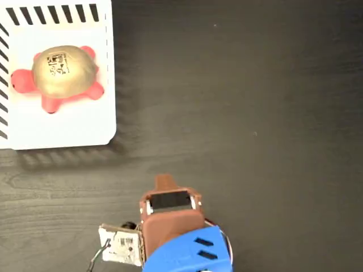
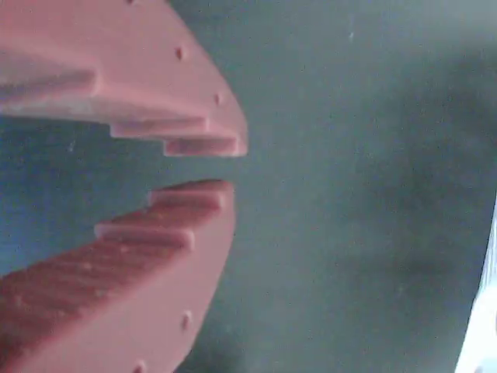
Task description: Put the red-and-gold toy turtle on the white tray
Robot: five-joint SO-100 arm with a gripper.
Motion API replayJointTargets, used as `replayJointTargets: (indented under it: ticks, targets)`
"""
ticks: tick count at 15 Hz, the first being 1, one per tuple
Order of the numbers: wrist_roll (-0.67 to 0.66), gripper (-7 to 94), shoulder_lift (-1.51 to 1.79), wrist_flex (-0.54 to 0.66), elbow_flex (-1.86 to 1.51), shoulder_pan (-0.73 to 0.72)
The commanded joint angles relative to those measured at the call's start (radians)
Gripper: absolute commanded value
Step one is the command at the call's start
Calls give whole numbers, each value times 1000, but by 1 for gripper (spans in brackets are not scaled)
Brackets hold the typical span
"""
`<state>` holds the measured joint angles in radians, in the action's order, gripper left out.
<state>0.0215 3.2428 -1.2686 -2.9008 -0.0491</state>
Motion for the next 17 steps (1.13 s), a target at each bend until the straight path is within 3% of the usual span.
replayJointTargets:
  ticks: [1, 17]
  targets:
    - [11, 0, 11, 3, -18, -18]
    - [15, 0, 11, 3, -18, -6]
